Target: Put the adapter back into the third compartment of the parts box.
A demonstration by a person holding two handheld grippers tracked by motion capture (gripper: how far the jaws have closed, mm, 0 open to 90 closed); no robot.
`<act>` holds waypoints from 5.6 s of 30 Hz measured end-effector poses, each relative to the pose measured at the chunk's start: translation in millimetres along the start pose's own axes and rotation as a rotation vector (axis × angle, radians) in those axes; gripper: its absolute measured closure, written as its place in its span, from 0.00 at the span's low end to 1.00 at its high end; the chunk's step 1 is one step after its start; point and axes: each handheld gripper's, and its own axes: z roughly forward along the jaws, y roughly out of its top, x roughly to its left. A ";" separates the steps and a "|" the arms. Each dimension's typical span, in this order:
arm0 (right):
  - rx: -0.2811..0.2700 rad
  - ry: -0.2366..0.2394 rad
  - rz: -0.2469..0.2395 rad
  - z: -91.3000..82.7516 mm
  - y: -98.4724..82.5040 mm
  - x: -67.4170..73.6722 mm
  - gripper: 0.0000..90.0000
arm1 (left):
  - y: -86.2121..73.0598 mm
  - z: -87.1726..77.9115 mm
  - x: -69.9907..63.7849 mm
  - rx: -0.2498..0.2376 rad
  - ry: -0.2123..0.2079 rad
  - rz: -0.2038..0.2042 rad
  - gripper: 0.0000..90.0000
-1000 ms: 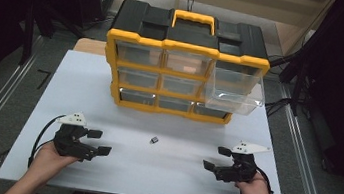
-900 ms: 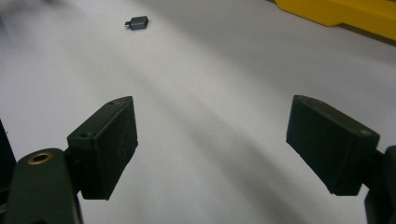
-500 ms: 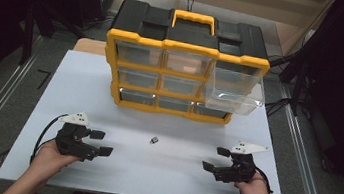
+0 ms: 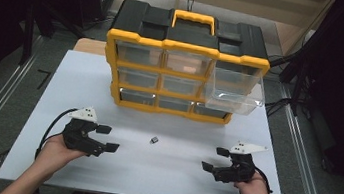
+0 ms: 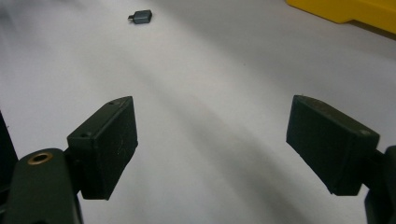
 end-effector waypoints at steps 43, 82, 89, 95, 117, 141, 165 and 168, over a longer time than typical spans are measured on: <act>0.013 -0.001 -0.002 1.8 0.1 0.0 0.16 | 58.7 40.4 -1.6 0.005 -0.034 0.056 0.28; 0.022 -0.002 0.000 2.8 0.1 0.3 0.16 | 74.3 94.9 -14.9 -0.032 0.020 0.132 0.28; 0.023 -0.003 -0.002 2.8 -0.2 0.2 0.16 | 67.9 105.2 -18.0 -0.018 0.027 0.152 0.29; 0.023 -0.003 0.000 2.1 -0.5 0.3 0.16 | 61.0 110.6 -15.0 -0.019 0.032 0.133 0.29; 0.023 -0.004 -0.001 2.4 -0.5 0.8 0.16 | 37.2 130.6 -13.8 0.054 0.083 0.170 0.39; 0.040 -0.010 -0.005 3.7 -1.1 0.9 0.16 | 28.3 133.0 -30.6 0.035 0.200 0.247 0.71; 0.043 0.003 -0.010 4.2 -1.0 2.0 0.16 | 47.5 119.9 -24.9 0.067 -0.003 0.273 0.86; 0.043 0.006 -0.009 4.1 -1.0 2.1 0.16 | 50.9 117.6 -24.2 0.064 -0.051 0.245 0.86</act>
